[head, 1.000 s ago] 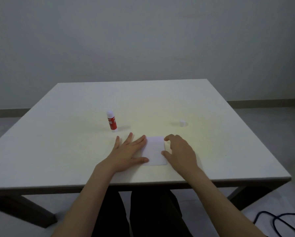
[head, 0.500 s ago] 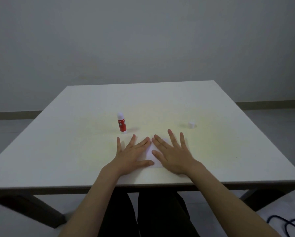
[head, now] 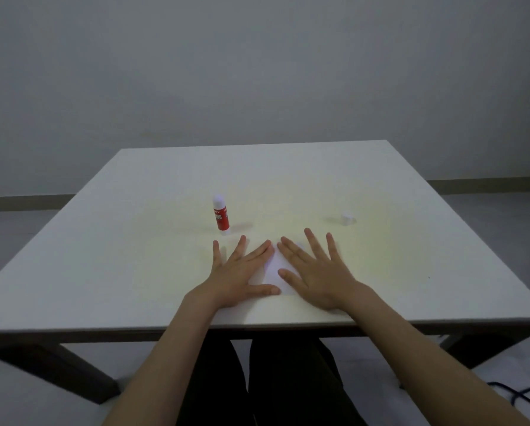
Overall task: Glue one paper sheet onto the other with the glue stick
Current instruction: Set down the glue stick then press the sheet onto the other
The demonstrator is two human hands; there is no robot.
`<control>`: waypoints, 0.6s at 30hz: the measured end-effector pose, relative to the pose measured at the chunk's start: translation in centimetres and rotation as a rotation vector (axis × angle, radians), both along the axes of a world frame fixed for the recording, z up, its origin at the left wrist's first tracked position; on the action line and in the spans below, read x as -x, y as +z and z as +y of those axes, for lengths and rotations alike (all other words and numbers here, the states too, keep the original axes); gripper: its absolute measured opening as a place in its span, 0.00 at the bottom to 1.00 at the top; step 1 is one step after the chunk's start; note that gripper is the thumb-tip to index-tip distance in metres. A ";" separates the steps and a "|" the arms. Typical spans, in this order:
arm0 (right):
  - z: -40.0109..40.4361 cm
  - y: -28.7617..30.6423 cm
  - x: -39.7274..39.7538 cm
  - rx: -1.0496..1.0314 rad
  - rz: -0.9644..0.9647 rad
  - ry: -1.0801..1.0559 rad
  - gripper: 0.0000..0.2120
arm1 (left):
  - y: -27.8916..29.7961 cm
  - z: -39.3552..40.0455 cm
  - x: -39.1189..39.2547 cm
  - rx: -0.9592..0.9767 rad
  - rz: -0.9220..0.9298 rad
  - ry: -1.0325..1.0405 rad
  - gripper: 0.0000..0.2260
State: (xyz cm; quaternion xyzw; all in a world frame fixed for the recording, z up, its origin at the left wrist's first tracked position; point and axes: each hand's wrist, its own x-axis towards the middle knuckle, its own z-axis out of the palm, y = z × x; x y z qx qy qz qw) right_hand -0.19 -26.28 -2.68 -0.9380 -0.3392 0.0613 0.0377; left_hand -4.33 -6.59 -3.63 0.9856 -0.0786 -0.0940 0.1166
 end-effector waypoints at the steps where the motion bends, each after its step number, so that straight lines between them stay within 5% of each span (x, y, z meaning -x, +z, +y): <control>1: 0.0 -0.2 0.7 -0.010 -0.012 0.011 0.31 | 0.0 0.0 0.0 0.004 -0.001 -0.001 0.40; 6: -0.9 -1.5 4.5 -0.058 -0.030 0.166 0.35 | 0.1 0.1 0.0 0.017 0.009 -0.013 0.40; 12: -0.8 0.2 0.8 0.022 0.025 0.005 0.30 | 0.2 0.0 0.1 0.011 0.014 0.003 0.40; 18: -0.7 -1.1 3.9 -0.026 0.014 0.182 0.39 | 0.1 0.1 0.1 0.025 0.007 -0.012 0.40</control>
